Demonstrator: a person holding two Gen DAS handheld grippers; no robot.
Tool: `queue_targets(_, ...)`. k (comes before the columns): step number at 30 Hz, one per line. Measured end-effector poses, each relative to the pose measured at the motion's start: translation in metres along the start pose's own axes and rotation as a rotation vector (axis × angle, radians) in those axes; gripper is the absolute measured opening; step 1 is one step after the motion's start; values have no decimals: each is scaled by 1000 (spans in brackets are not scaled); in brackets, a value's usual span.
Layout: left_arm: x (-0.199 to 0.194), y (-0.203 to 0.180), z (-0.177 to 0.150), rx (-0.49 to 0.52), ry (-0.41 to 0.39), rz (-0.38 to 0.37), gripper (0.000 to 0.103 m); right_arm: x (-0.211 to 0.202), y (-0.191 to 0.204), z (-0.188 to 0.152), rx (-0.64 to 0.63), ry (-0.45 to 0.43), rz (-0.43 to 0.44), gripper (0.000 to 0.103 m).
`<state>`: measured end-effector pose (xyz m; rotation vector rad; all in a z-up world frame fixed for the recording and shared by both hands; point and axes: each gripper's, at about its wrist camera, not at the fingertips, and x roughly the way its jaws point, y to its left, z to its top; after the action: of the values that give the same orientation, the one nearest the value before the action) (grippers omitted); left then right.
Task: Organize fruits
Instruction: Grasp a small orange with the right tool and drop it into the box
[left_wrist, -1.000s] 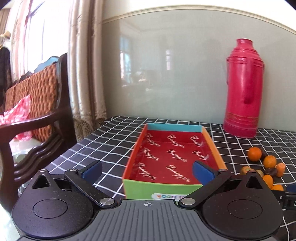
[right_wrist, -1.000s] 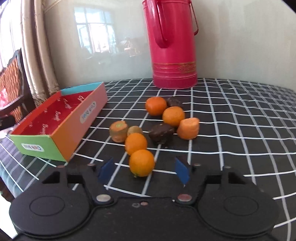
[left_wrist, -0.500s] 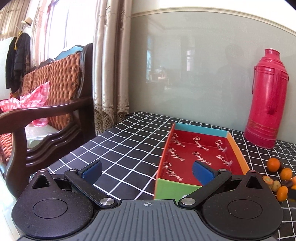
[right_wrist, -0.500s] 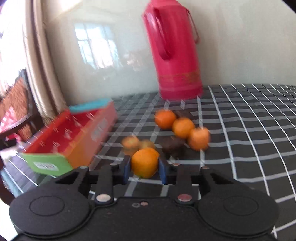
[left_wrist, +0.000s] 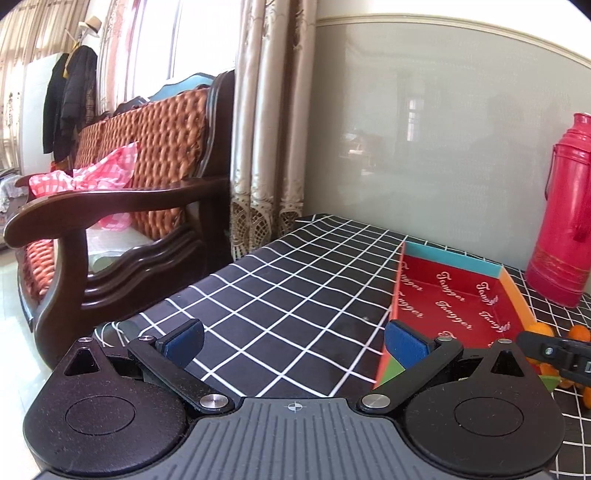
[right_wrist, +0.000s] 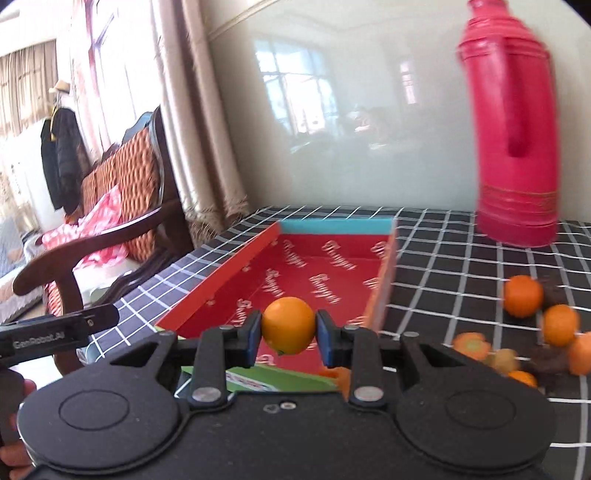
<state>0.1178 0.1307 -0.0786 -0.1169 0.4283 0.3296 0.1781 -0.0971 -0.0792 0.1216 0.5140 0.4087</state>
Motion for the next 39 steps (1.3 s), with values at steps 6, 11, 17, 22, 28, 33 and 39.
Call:
queue_targets(6,2,10,-1,-10,3,15,103,7,6,-4,2,29,19,31)
queue_targets(11,1,11,-2,-10,4,15,103,-11,-3,-4,32,-43,-20,35)
queue_targets(17,0,5,-2,2,4,3,103,-20,-37,-12,185,-22,-20,52)
queue_targets(22,-3,-3,-2,29,-7,-3,103,-13,-32,-20,214,12,28,58)
queue_targets(28,-5,-12,-2,63,-20,1,103,-10,-15,-22,171,26,73,61)
queue_targets(33,-9,-19,1,59,-32,-21,103,-35,-23,-13,130,-47,-31,77)
queue_targets(39,-21,-56,0,103,-62,-134,103,-90,-51,-5,35,-169,-350,97)
